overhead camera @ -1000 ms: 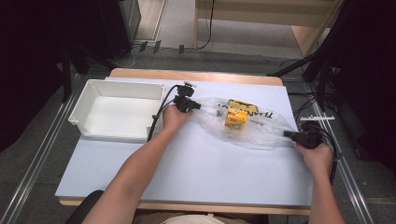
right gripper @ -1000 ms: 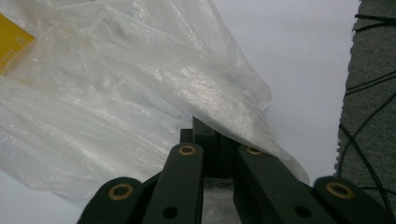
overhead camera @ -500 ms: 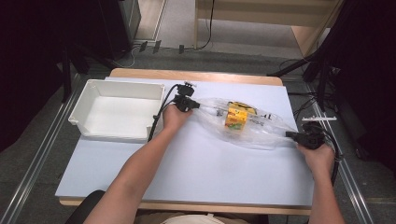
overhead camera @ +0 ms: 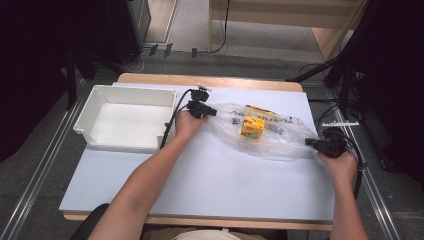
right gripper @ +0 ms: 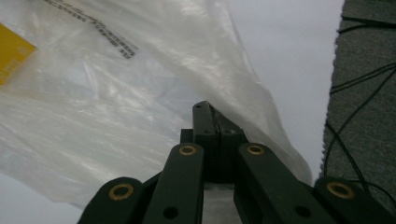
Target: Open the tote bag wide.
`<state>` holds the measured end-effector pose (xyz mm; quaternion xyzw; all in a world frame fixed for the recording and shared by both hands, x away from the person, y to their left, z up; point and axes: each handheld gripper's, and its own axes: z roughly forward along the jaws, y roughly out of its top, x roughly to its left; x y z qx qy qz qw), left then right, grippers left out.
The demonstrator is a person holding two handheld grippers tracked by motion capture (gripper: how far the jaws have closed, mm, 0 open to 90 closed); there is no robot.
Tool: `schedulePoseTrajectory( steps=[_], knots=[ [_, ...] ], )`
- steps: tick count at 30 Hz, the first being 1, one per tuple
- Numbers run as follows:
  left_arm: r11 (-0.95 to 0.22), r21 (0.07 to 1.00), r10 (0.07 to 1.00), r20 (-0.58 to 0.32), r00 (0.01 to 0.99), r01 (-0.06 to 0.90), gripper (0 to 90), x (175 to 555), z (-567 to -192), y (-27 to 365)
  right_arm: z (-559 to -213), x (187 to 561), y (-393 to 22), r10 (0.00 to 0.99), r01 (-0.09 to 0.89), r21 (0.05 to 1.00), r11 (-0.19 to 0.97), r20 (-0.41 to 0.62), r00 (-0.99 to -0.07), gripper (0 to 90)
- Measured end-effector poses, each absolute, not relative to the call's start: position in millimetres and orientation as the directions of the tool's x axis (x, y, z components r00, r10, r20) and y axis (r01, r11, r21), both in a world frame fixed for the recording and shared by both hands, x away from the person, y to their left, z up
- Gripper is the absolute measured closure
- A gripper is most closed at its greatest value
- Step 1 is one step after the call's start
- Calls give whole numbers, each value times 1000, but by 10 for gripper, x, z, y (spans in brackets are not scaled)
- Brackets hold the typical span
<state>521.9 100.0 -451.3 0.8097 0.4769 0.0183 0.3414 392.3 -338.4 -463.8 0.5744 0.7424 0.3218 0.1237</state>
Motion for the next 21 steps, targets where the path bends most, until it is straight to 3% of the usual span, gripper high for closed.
schedulePoseTrajectory(
  steps=[21],
  knots=[
    [-335, 621, 710, -328, 623, 709, 900, 5063, -4137, 1001, -4334, 3909, -3002, 898, 735, 647, 203, 177, -404, 900]
  ],
)
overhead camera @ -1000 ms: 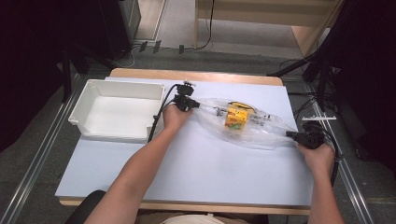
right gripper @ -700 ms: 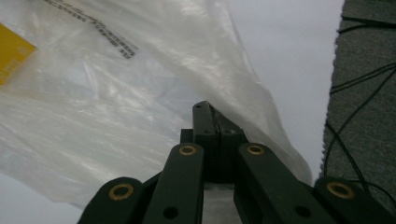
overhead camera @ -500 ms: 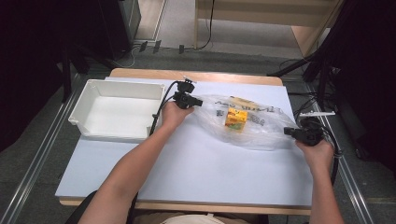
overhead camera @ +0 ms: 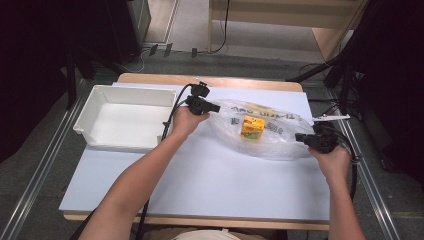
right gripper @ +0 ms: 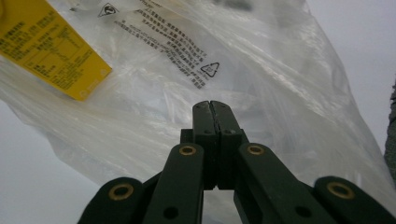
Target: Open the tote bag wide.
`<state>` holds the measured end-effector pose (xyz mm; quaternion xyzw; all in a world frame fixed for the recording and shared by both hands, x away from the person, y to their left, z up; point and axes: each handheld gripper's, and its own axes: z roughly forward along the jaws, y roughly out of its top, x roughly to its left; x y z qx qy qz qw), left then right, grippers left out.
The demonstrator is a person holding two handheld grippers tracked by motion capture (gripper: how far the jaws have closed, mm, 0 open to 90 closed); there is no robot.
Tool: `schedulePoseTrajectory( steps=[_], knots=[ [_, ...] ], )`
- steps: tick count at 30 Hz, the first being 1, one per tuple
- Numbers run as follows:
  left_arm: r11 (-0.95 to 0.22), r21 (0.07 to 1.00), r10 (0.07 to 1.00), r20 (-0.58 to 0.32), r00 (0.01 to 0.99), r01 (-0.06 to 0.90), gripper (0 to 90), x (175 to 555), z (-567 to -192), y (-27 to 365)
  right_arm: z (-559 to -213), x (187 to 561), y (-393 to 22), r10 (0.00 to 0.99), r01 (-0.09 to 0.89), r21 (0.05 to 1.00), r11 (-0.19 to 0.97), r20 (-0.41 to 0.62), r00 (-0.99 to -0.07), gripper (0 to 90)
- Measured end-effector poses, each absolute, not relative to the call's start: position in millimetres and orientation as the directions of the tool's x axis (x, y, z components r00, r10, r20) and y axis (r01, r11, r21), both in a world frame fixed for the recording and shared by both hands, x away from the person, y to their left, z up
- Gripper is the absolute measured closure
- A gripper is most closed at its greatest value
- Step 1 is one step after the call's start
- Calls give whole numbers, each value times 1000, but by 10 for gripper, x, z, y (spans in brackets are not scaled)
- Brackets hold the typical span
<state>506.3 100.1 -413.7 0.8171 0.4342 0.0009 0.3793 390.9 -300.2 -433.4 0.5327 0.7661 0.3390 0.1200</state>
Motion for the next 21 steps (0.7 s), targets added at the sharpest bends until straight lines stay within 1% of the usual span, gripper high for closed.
schedulePoseTrajectory(
  steps=[2, 6, 13, 16, 21],
  knots=[
    [-334, 624, 706, -330, 626, 706, 900, 5049, -4114, 1002, -4319, 3907, -2976, 896, 734, 647, 208, 176, -409, 900],
    [-368, 620, 695, -311, 648, 693, 900, 5005, -4070, 993, -4290, 3903, -2913, 888, 731, 647, 216, 182, -423, 900],
    [-398, 628, 671, -298, 679, 669, 900, 4919, -3978, 943, -4280, 3914, -2723, 867, 721, 641, 262, 171, -467, 900],
    [-443, 626, 656, -261, 708, 641, 900, 4873, -3915, 887, -4255, 3936, -2678, 858, 722, 641, 262, 187, -478, 900],
    [-445, 648, 632, -262, 730, 618, 900, 4811, -3788, 845, -4225, 3965, -2595, 846, 715, 636, 291, 177, -502, 900]
  ],
)
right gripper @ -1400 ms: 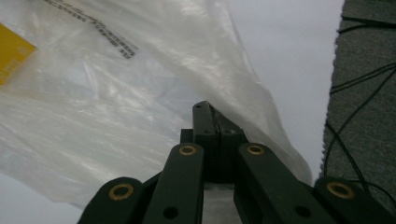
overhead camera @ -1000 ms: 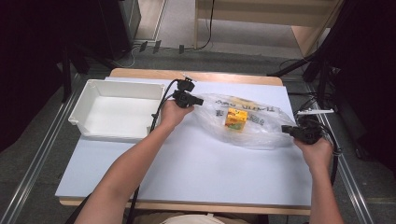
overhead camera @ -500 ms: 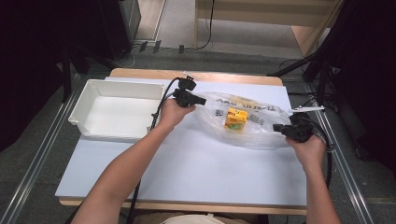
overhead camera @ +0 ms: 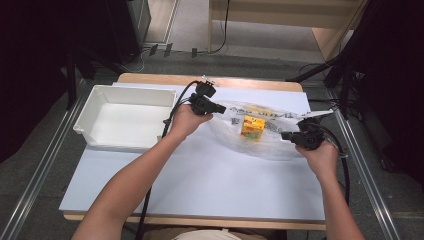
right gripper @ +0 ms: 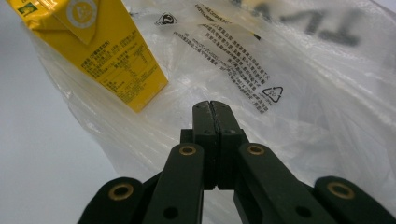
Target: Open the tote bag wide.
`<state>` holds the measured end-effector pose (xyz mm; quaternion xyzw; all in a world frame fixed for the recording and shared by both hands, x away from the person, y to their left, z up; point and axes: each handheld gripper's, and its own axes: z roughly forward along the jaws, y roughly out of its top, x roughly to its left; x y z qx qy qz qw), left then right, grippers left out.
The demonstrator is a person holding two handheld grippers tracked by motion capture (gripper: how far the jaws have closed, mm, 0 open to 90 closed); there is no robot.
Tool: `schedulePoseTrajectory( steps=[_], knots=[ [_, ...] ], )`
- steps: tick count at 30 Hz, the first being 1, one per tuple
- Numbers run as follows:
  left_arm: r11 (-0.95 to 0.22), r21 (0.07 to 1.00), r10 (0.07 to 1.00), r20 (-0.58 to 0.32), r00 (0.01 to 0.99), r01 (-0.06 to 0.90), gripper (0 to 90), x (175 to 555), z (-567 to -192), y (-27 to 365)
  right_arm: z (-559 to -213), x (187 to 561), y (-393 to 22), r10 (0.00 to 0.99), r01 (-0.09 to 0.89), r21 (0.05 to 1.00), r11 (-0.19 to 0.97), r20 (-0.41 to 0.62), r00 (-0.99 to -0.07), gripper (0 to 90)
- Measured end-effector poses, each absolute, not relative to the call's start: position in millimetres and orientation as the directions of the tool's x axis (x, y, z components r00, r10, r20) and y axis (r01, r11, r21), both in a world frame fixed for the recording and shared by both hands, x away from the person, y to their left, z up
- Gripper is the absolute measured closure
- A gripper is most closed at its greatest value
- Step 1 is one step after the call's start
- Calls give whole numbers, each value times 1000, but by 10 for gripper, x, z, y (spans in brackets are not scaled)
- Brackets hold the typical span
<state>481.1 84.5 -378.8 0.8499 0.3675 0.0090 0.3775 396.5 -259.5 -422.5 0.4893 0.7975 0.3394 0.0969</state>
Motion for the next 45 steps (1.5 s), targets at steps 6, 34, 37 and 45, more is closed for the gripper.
schedulePoseTrajectory(
  steps=[6, 34, 37, 45],
  knots=[
    [-435, 649, 617, -290, 731, 624, 900, 4778, -3804, 712, -4162, 4047, -2529, 835, 699, 646, 305, 172, -523, 900],
    [-426, 605, 627, -338, 702, 672, 900, 4639, -4377, 445, -4342, 4862, -2393, 841, 709, 627, 322, 154, -519, 900],
    [-426, 600, 628, -342, 699, 677, 900, 4590, -4446, 450, -4391, 4899, -2388, 842, 714, 624, 318, 160, -515, 900],
    [-431, 593, 623, -350, 699, 680, 900, 4444, -4603, 484, -4506, 4951, -2334, 850, 728, 603, 327, 149, -505, 900]
  ],
)
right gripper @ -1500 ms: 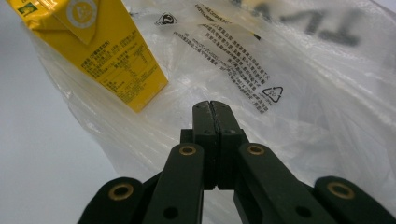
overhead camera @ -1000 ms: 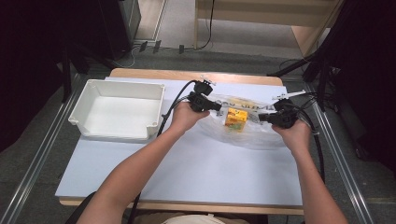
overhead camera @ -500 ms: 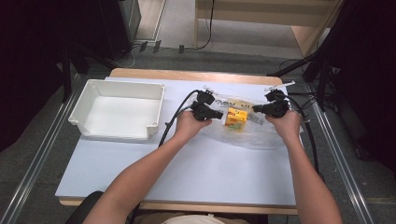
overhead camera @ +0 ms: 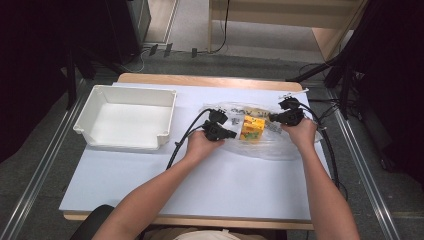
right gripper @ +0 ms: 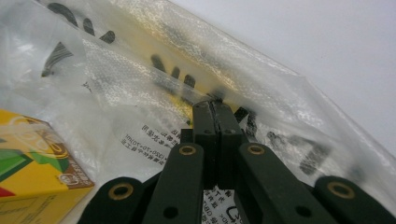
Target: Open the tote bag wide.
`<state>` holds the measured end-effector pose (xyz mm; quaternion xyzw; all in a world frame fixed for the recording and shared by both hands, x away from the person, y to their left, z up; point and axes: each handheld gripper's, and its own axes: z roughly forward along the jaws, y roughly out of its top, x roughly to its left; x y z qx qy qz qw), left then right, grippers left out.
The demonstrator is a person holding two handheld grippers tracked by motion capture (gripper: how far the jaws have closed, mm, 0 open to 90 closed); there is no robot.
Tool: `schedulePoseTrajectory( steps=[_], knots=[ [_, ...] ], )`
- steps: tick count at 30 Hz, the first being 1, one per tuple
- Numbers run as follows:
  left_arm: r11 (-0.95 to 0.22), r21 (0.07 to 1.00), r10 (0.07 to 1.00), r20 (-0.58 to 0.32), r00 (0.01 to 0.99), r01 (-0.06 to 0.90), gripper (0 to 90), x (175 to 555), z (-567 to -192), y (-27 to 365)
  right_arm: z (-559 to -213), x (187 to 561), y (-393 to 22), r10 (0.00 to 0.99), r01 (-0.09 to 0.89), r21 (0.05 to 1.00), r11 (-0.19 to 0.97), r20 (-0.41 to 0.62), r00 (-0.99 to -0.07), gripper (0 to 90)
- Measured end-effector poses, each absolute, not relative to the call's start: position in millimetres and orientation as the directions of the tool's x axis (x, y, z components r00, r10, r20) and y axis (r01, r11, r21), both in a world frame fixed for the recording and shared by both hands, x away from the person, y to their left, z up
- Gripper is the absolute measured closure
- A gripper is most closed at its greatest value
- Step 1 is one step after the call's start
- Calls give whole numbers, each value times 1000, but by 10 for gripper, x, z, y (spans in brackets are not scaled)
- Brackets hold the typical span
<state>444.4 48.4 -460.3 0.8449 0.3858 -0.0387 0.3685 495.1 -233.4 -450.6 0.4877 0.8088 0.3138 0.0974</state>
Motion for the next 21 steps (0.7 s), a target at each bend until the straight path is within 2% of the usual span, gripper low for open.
schedulePoseTrajectory(
  steps=[21],
  knots=[
    [-482, 610, 566, -332, 755, 629, 900, 4079, -4724, 617, -4699, 5029, -2244, 872, 734, 615, 290, 147, -467, 900]
  ],
)
